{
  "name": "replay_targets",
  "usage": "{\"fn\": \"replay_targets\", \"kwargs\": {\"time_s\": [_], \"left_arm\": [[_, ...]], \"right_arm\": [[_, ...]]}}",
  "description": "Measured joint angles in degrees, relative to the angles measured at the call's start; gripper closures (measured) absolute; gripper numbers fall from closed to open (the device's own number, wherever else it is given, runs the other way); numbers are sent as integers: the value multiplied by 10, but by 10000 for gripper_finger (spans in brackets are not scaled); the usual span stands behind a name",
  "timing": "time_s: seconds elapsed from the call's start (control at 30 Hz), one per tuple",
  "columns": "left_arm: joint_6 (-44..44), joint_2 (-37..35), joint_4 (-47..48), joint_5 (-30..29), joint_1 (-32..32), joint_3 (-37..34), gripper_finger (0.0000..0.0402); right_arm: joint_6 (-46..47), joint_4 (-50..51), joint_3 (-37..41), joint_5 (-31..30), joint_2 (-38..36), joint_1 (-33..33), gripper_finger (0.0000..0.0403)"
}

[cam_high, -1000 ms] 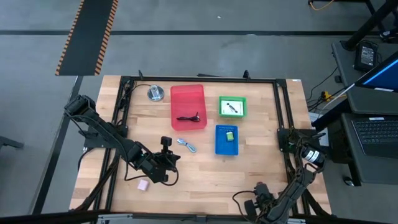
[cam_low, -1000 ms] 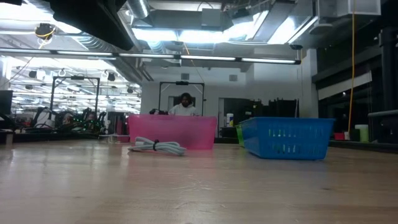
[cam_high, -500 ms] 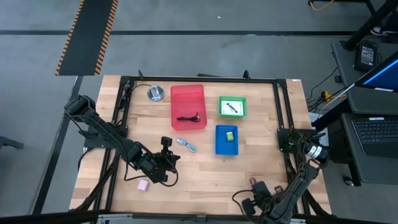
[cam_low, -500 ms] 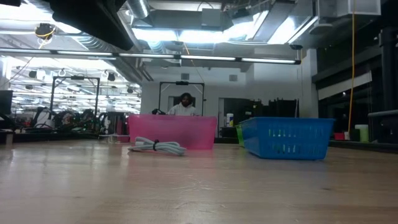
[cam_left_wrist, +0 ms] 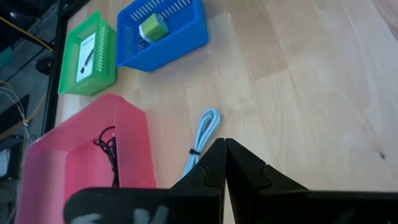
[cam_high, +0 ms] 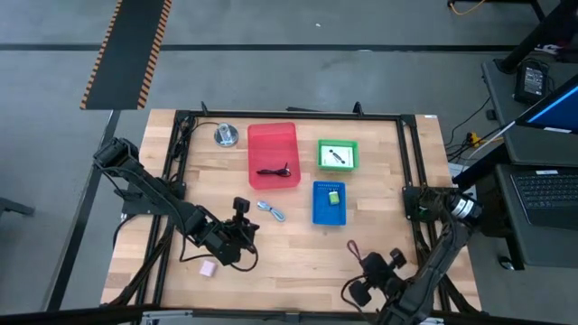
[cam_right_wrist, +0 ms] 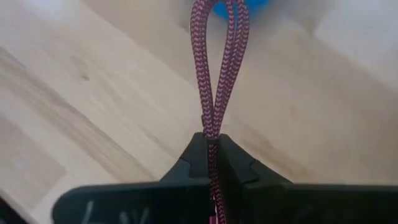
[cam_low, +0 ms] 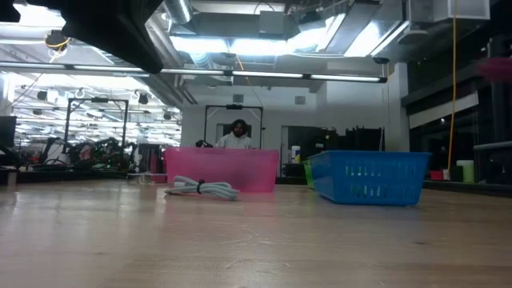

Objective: Pick and place items into bin
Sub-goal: Put the pink charger cable into the pink bin

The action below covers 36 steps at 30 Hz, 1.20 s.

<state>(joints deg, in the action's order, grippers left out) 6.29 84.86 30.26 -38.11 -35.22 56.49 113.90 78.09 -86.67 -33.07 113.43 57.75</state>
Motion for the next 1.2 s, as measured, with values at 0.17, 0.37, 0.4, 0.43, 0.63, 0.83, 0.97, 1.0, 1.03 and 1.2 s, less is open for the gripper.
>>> {"fn": "replay_targets", "kwargs": {"time_s": [0.17, 0.37, 0.4, 0.43, 0.63, 0.83, 0.97, 1.0, 1.03, 1.2], "left_arm": [[-15, 0, -1, 14, 12, 0, 399], [-25, -4, -69, 45, 29, -10, 400], [-42, -4, -112, 62, 33, -21, 399], [-66, -4, -157, 86, 37, -34, 399], [-150, -4, -413, 192, 71, -121, 398], [-154, -4, -493, 237, 109, -149, 398], [-150, -4, -553, 289, 131, -149, 398], [-148, -4, -571, 292, 135, -149, 398], [-145, -4, -588, 293, 139, -149, 398], [-163, -4, -632, 293, 156, -149, 384]], "right_arm": [[-67, 6, 0, -84, -9, -19, 403], [-140, -7, 0, -150, -9, -45, 403], [-154, -15, 0, -163, -9, -48, 403], [-170, -21, 0, -173, -9, -52, 403], [-231, -54, 0, -195, -9, -71, 403], [-300, -96, 0, -228, -9, -91, 403], [-380, -148, 0, -264, -9, -112, 403], [-407, -164, -1, -269, -9, -119, 403], [-434, -179, -1, -269, -10, -126, 403], [-543, -233, -1, -269, -27, -157, 403]]}}
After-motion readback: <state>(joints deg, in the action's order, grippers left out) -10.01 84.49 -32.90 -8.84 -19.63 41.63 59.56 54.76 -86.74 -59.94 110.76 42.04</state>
